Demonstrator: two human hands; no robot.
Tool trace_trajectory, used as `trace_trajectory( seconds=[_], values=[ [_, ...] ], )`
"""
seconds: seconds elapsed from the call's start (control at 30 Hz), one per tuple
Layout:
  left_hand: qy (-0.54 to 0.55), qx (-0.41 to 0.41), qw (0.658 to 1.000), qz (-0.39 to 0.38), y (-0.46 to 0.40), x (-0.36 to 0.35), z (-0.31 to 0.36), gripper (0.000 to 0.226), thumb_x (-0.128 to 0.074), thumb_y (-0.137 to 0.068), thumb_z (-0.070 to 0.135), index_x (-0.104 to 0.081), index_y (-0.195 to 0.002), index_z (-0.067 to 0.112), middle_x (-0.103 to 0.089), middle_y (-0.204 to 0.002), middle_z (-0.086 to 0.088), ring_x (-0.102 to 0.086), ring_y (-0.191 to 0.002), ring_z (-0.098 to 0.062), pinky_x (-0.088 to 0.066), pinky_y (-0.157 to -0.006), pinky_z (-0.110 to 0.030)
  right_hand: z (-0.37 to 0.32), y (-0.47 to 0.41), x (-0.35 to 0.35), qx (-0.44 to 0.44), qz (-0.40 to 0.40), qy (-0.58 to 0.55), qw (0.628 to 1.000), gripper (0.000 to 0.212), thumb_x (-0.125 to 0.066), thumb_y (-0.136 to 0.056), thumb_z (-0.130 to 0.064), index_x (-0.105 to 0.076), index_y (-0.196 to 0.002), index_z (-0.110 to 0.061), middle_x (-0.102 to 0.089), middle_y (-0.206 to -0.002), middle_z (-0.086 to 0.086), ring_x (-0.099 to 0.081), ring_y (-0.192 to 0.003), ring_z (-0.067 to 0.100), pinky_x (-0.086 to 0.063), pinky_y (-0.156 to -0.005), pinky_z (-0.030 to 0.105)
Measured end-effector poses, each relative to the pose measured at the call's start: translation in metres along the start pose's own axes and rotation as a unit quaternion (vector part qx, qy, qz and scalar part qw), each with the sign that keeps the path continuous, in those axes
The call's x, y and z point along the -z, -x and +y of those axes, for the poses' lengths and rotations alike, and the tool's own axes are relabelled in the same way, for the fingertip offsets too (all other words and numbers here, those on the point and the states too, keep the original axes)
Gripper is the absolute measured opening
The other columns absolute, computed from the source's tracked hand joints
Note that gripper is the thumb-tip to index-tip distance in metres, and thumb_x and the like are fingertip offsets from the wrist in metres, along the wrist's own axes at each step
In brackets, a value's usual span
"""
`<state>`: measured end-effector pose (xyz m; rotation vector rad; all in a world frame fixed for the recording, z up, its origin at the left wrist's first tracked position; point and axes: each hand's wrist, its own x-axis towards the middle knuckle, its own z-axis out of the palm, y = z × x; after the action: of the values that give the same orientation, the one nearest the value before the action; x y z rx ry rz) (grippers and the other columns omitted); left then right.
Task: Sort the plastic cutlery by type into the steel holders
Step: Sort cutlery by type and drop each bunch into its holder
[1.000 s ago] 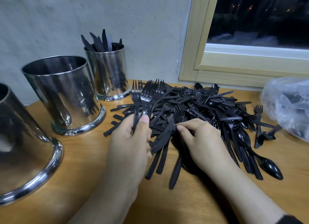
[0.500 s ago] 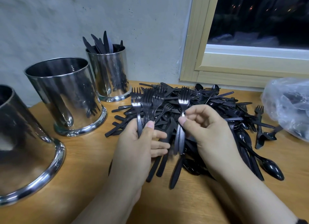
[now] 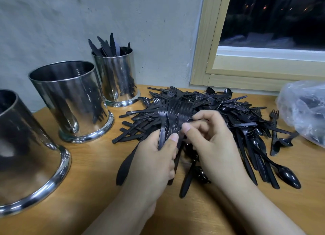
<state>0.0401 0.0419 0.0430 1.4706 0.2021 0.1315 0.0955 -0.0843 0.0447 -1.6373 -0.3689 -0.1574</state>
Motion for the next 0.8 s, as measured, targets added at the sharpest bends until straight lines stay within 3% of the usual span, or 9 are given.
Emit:
trace_trajectory(
  seconds=[0.1,0.13,0.2,0.23,0.4,0.53,0.6,0.67,0.8],
  values=[
    [-0.007,0.006,0.999,-0.045,0.003,0.001,0.002,0.025,-0.059,-0.101,0.033,-0.065,-0.078,0.025,-0.044,-0.069,-0.003,-0.031,-0.048,-0.012,-0.028,-0.042,-0.025,0.000,-0.005,0.006,-0.023,0.030,0.001,0.999,0.036,-0.063,-0.092,-0.040,-0.056,-0.125,-0.029,-0.062,-0.073,-0.004,-0.054,-0.063,0.007,-0.046,-0.068,0.028],
    [-0.019,0.012,0.997,-0.068,0.004,0.001,0.002,0.025,-0.061,-0.101,0.035,-0.065,-0.077,0.027,-0.046,-0.068,-0.002,-0.032,-0.047,-0.012,-0.029,-0.042,-0.026,0.000,-0.006,0.008,-0.020,0.027,0.028,0.999,0.031,-0.062,-0.094,-0.040,-0.060,-0.123,-0.030,-0.061,-0.070,-0.010,-0.053,-0.062,0.002,-0.045,-0.068,0.024],
    [-0.046,0.027,0.993,-0.106,0.006,0.001,0.002,0.027,-0.064,-0.099,0.035,-0.062,-0.073,0.028,-0.046,-0.066,-0.003,-0.033,-0.046,-0.013,-0.030,-0.042,-0.026,-0.004,-0.006,0.012,-0.005,0.015,0.070,0.997,0.013,-0.060,-0.098,-0.032,-0.069,-0.091,-0.026,-0.060,-0.062,-0.018,-0.052,-0.057,-0.002,-0.041,-0.062,0.013],
    [-0.056,0.034,0.991,-0.115,0.006,0.001,0.001,0.027,-0.066,-0.098,0.035,-0.061,-0.073,0.028,-0.046,-0.066,-0.004,-0.033,-0.045,-0.013,-0.030,-0.042,-0.026,-0.004,-0.005,0.012,-0.004,0.014,0.079,0.997,0.023,-0.060,-0.099,-0.029,-0.067,-0.077,-0.023,-0.058,-0.059,-0.017,-0.050,-0.055,-0.001,-0.039,-0.058,0.012],
    [-0.102,0.038,0.987,-0.121,0.006,0.004,0.000,0.029,-0.071,-0.091,0.041,-0.058,-0.071,0.024,-0.051,-0.062,-0.003,-0.038,-0.043,-0.014,-0.030,-0.041,-0.023,-0.008,-0.003,0.010,-0.002,-0.019,0.108,0.994,0.043,-0.054,-0.102,-0.030,-0.048,-0.059,-0.021,-0.051,-0.050,-0.017,-0.045,-0.049,0.001,-0.036,-0.051,0.012],
    [-0.086,0.022,0.991,-0.103,0.007,0.003,0.003,0.020,-0.069,-0.095,0.038,-0.065,-0.084,0.021,-0.051,-0.059,0.000,-0.037,-0.042,-0.011,-0.030,-0.040,-0.022,-0.014,-0.003,0.015,0.046,-0.081,0.138,0.986,0.042,-0.039,-0.107,-0.031,-0.059,-0.073,-0.016,-0.061,-0.065,-0.013,-0.053,-0.061,0.000,-0.038,-0.061,0.013],
    [-0.085,0.015,0.994,-0.070,0.005,0.004,0.005,0.010,-0.067,-0.095,0.039,-0.069,-0.094,0.029,-0.046,-0.057,0.003,-0.037,-0.042,-0.009,-0.032,-0.042,-0.021,-0.013,-0.006,0.026,0.056,-0.067,0.156,0.984,0.040,-0.037,-0.107,-0.032,-0.070,-0.091,-0.016,-0.068,-0.081,-0.015,-0.059,-0.075,-0.002,-0.040,-0.070,0.014],
    [-0.083,0.012,0.996,-0.042,0.002,0.006,0.004,0.016,-0.066,-0.096,0.038,-0.070,-0.098,0.023,-0.044,-0.055,0.001,-0.037,-0.043,-0.012,-0.032,-0.042,-0.023,-0.014,-0.008,0.040,0.049,-0.024,0.198,0.979,0.030,-0.045,-0.104,-0.038,-0.072,-0.102,-0.026,-0.070,-0.088,-0.018,-0.061,-0.082,-0.003,-0.041,-0.071,0.013],
    [-0.074,0.000,0.997,-0.006,0.002,0.010,0.001,0.032,-0.064,-0.099,0.036,-0.066,-0.089,0.005,-0.053,-0.062,-0.003,-0.046,-0.049,-0.017,-0.038,-0.044,-0.026,-0.010,0.012,0.070,0.043,-0.065,0.322,0.944,0.011,-0.062,-0.092,-0.044,-0.069,-0.089,-0.037,-0.064,-0.090,-0.021,-0.059,-0.084,-0.001,-0.038,-0.066,0.009]
  ],
)
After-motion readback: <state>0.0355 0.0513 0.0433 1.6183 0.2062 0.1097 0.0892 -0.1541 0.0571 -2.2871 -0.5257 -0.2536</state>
